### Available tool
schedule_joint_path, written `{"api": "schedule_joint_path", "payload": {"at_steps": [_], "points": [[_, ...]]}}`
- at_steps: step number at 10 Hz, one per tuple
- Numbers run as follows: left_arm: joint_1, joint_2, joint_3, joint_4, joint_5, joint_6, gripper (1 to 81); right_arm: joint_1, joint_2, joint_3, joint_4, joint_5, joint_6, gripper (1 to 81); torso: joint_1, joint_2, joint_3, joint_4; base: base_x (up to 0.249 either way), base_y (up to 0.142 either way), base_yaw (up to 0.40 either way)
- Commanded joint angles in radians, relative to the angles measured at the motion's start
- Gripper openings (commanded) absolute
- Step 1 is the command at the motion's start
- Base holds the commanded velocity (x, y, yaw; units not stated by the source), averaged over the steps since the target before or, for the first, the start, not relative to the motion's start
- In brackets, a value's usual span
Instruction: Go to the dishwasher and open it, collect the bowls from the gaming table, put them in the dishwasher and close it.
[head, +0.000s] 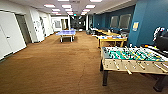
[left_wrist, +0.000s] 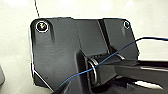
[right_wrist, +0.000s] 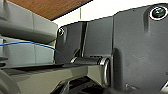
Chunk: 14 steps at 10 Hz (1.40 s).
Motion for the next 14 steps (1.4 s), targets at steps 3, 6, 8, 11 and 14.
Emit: {"api": "schedule_joint_path", "payload": {"at_steps": [3,6,8,11,14], "points": [[-0.048,-0.013,0.007,-0.005,0.056,0.000,81.1,0.041,-0.003,0.006,-0.015,-0.016,-0.001,81.1,0.000,0.000,0.000,0.000,0.000,0.000,0.277],[-0.048,-0.008,0.007,-0.007,0.057,-0.002,81.1,0.040,-0.005,0.005,-0.015,-0.016,-0.001,81.1,0.000,0.000,0.000,0.000,0.000,0.000,0.062],[-0.048,-0.006,0.007,-0.007,0.057,-0.002,81.1,0.038,-0.006,0.003,-0.015,-0.016,-0.001,81.1,0.000,0.000,0.000,0.000,0.000,0.000,0.000],[-0.048,-0.006,0.007,-0.008,0.056,-0.003,81.1,0.038,-0.006,0.003,-0.015,-0.016,-0.001,81.1,0.000,0.000,0.000,0.000,0.000,0.000,0.000],[-0.048,-0.009,0.007,-0.008,0.057,-0.003,81.1,0.037,-0.002,0.003,-0.015,-0.016,-0.001,81.1,0.000,0.000,0.000,0.000,0.000,0.000,0.000]]}}
